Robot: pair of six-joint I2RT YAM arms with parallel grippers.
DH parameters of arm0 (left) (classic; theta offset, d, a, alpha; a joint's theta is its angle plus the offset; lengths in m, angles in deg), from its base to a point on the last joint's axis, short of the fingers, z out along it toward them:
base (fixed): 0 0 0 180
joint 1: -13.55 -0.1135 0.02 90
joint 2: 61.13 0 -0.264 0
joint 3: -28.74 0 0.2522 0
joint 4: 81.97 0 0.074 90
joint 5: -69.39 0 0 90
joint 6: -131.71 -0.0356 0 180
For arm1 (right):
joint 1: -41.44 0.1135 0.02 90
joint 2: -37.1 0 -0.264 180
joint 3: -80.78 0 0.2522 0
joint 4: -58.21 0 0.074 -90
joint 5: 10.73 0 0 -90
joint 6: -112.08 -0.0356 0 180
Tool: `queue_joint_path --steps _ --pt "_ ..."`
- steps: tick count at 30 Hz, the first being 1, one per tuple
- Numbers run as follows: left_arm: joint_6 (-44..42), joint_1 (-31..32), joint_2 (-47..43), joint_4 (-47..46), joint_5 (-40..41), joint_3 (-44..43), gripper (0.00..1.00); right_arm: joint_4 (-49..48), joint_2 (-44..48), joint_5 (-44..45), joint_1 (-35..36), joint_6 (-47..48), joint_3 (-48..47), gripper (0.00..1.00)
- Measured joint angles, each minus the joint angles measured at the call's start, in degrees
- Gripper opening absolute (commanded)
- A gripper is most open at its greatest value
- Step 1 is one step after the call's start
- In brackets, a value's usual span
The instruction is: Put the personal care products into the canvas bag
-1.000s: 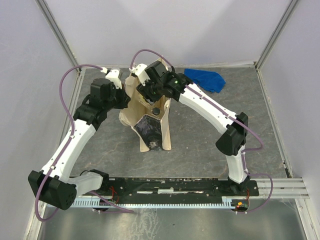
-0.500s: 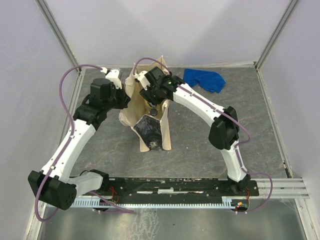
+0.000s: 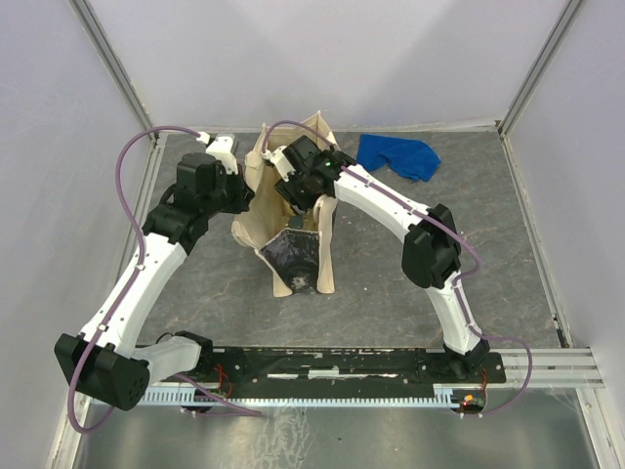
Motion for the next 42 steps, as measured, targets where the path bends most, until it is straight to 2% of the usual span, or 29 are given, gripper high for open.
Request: queue_joint_path --steps 7,13,19,20,23,25,27,36,42 --pt "-0.02 0.00 -0.02 0.17 0.04 0.00 0.03 -0.02 -1.03 -0.02 -0.09 -0.35 0.09 0.01" --pt "-0.02 0.00 0.00 0.20 0.17 0.00 0.03 0.00 -1.33 0.00 -0.09 -0.35 0.09 0.14" --pt "-0.02 0.00 -0.02 0.20 0.20 0.00 0.03 0.04 -1.33 -0.02 -0.09 -0.68 0.09 0.41" --pt "-0.02 0.00 0.00 0.20 0.17 0.00 0.03 0.07 -1.33 -0.02 -0.09 -0.81 0.09 0.48" --pt "-0.02 0.00 0.00 0.20 0.17 0.00 0.03 0.20 -1.33 -0.02 -0.09 -0.96 -0.02 0.77" --pt "-0.02 0.00 0.00 0.20 0.17 0.00 0.03 0.20 -1.27 0.28 -0.11 -0.96 -0.55 0.91" --pt "-0.02 0.00 0.00 0.22 0.17 0.00 0.03 -0.22 -0.70 0.39 -0.17 -0.98 -1.66 0.99" --pt "-0.02 0.00 0.00 0.24 0.20 0.00 0.03 0.94 7.19 1.66 -0.20 -0.63 -5.18 1.00" --pt "-0.02 0.00 0.00 0.31 0.68 -0.02 0.03 1.81 17.11 3.98 -0.26 0.13 -4.70 1.00"
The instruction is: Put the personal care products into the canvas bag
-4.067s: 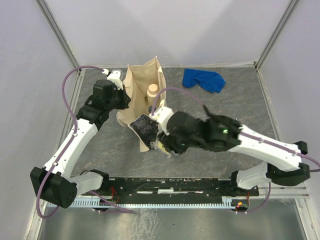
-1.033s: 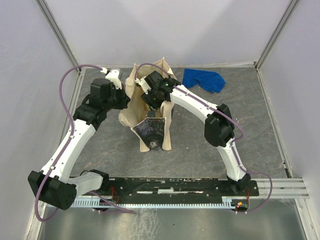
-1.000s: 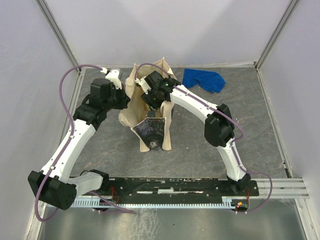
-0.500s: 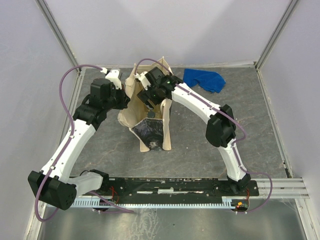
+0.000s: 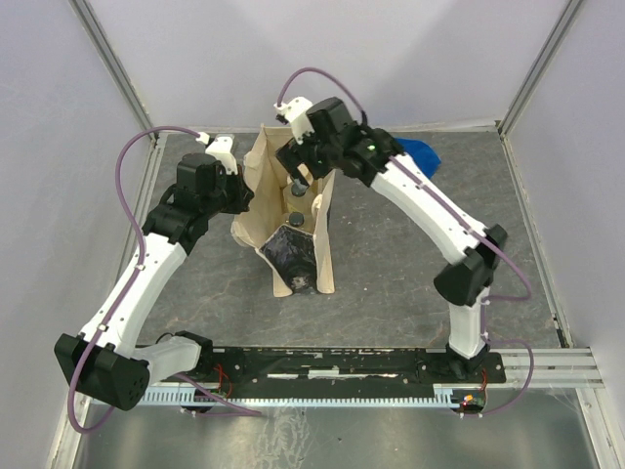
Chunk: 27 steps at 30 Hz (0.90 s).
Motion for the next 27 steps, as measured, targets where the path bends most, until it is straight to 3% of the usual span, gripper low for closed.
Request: queue_joint_path --steps 1,6,10,13,14,19,27 --pt "0.00 0.00 0.00 0.07 0.37 -0.04 0.06 -0.15 2.38 0.39 -0.15 0.11 0.98 1.00" --pt "-0.09 0.00 0.00 1.16 0.85 -1.40 0.40 -2.05 16.06 1.46 -3.19 0.13 8.96 1.00" --pt "-0.17 0.00 0.00 1.66 0.85 -3.32 0.60 -3.19 23.67 2.58 -7.52 -0.04 13.64 1.00" --pt "-0.24 0.00 -0.13 1.64 0.92 -4.63 0.88 -3.48 27.12 3.78 -10.08 -0.07 17.27 1.00" --pt "-0.26 0.00 -0.28 1.68 0.96 -5.05 0.92 -3.56 28.00 4.17 -11.02 -0.07 18.75 1.00" --pt "-0.31 0.00 -1.95 1.75 1.44 -6.75 0.96 -3.56 29.79 5.09 -16.28 -0.59 25.53 1.00" --pt "-0.33 -2.75 -4.15 2.82 2.36 -11.58 0.99 -7.87 33.00 -0.42 -33.29 -5.46 40.28 1.00"
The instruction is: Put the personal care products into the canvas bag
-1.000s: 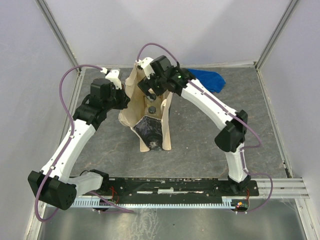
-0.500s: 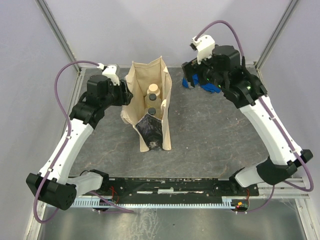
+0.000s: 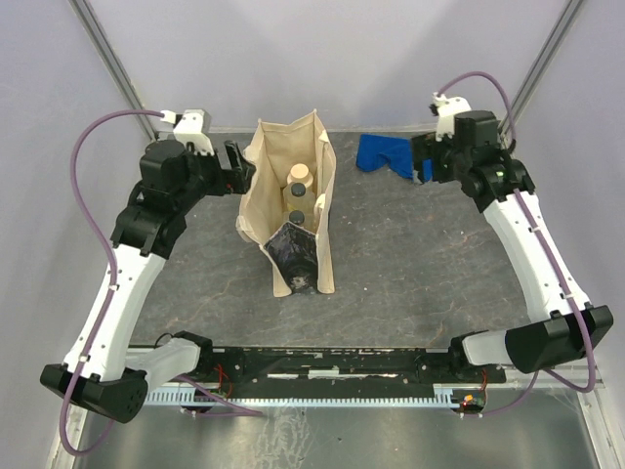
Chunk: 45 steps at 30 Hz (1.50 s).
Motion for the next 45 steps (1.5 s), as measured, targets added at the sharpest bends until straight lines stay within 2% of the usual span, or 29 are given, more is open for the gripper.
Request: queue_joint_path --steps 7,13,18,32,45 --pt "-0.02 -10.64 1.18 -0.28 -3.41 0.26 1.00 -7.26 3.13 -3.72 -9.88 -7.52 8.13 1.00" --pt "0.04 -18.91 5.33 -2.12 -7.82 2.32 1.00 -10.01 3.37 -1.99 -12.15 -13.60 12.85 1.00" --pt "1.51 -23.52 8.48 -2.69 -8.07 2.95 1.00 -9.92 3.37 0.92 -13.77 -17.66 14.21 1.00" --pt "5.14 -24.52 8.74 -3.54 -0.33 4.46 1.00 -8.52 3.37 9.44 -14.38 -23.58 14.36 1.00" --pt "5.66 -24.52 6.95 -4.20 -0.02 5.46 1.00 -7.98 3.87 10.08 -14.38 -24.02 14.36 1.00"
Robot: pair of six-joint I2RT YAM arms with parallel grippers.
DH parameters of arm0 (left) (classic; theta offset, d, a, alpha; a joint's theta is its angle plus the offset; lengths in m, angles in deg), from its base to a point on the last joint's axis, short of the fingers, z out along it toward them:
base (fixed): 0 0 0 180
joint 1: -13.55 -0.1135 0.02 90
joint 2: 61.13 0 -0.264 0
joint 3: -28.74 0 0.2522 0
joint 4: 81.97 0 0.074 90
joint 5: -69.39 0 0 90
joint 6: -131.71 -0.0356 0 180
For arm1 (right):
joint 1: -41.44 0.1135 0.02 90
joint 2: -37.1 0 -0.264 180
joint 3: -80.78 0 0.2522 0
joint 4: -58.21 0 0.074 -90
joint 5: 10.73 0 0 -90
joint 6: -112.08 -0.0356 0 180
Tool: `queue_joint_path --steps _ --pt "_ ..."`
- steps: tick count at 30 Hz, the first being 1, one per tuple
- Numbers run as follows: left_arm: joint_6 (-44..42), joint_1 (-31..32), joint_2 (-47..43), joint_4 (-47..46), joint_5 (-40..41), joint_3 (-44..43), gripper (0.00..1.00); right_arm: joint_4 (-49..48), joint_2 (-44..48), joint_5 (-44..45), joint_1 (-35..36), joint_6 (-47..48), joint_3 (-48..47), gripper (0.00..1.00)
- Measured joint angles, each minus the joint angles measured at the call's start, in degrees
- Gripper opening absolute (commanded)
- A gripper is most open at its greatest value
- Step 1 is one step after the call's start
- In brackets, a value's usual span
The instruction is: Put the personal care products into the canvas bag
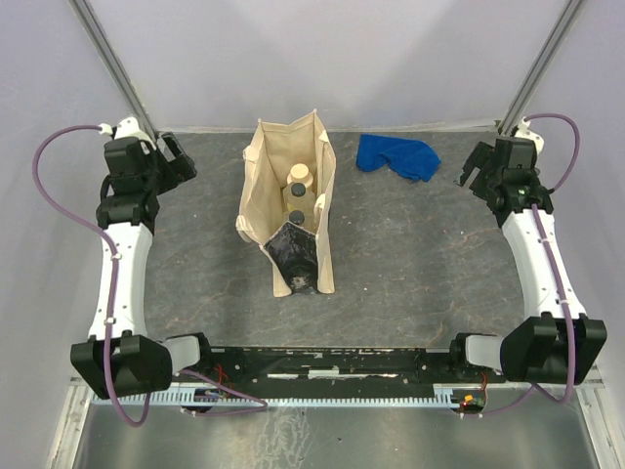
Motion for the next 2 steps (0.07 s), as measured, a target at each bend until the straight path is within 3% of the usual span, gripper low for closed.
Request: queue_joint_path --steps 2 --pt "0.00 0.00 -0.17 -0.11 0.02 0.31 1.00 0.00 0.00 0.00 -0.02 0.00 0.00 1.00"
